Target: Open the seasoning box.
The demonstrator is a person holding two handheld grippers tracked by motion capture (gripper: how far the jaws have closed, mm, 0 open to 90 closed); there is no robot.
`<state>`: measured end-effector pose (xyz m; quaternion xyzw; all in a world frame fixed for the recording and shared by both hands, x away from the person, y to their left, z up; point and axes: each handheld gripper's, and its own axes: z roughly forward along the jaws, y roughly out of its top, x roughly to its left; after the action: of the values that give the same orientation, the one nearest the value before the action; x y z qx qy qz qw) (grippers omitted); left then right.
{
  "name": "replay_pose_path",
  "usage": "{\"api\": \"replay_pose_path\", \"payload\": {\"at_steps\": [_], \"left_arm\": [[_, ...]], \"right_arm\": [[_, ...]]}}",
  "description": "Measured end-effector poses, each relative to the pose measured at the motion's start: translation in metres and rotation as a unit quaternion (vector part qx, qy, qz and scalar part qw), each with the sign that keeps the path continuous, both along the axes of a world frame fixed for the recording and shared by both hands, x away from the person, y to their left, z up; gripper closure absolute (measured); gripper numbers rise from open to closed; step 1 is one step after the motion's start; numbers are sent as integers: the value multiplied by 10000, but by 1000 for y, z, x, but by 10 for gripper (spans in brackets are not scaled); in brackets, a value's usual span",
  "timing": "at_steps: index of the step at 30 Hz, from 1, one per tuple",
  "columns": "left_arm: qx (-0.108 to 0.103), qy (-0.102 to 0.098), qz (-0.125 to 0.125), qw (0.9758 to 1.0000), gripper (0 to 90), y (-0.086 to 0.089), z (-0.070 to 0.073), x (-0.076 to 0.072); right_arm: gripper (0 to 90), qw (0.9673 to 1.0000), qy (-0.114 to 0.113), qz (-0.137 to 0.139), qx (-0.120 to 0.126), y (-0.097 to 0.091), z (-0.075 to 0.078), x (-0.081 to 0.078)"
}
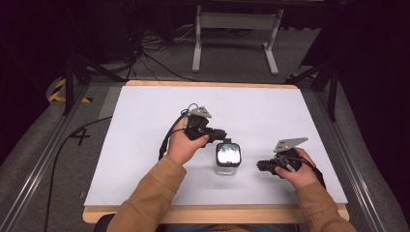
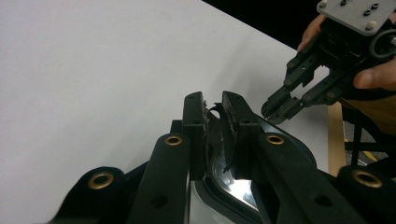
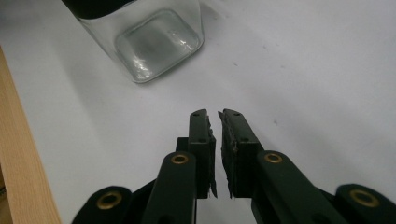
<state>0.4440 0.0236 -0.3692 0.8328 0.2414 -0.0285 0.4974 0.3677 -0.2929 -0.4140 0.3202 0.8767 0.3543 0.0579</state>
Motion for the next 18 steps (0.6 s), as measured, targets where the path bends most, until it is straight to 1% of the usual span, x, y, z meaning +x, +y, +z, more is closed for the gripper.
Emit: {"api": "replay_pose_path", "payload": {"at_steps": [1, 2, 3, 4, 5, 6, 8, 12, 13, 14, 16, 17, 18], "left_arm": [[39, -30, 15, 10000, 799, -2, 0, 1], [66, -106, 14, 9999, 797, -5, 0, 2], [76, -74, -11, 9999, 800, -7, 0, 2], [143, -40, -66, 9999, 808, -10, 0, 2], [276, -11, -133, 9995, 819, -12, -1, 3], [286, 6, -134, 9995, 825, -16, -3, 3], [300, 62, -158, 9994, 839, -17, -4, 4], [322, -62, -15, 9995, 828, -15, -2, 6], [418, -105, 31, 9991, 830, -14, -3, 6], [418, -105, 31, 9991, 834, -14, -3, 6], [386, -20, -13, 9993, 846, -14, -5, 9], [357, 70, -35, 9993, 861, -13, -5, 9], [357, 70, -35, 9993, 879, -13, -5, 9]], "right_arm": [[831, 10000, 2, -25, 10, -1, 0, -1], [831, 10000, -12, -30, 11, -2, 0, -2], [831, 10000, -1, -51, 16, -2, 0, -3], [831, 10000, 0, -57, 33, -3, 0, -4], [831, 10000, -8, -75, 32, -4, 0, -5], [831, 10000, -8, -80, 47, -4, 1, -6], [831, 9999, -14, -110, 58, -6, 1, -7], [831, 9999, -20, -150, 71, -8, 1, -9], [831, 9999, -31, -148, 55, -9, 1, -9], [831, 9999, -31, -148, 55, -9, 1, -9], [831, 9999, -21, -137, 65, -8, 1, -9], [827, 9999, -47, -121, 53, -7, 1, -9], [827, 9999, -47, -121, 53, -7, 1, -9]]}}
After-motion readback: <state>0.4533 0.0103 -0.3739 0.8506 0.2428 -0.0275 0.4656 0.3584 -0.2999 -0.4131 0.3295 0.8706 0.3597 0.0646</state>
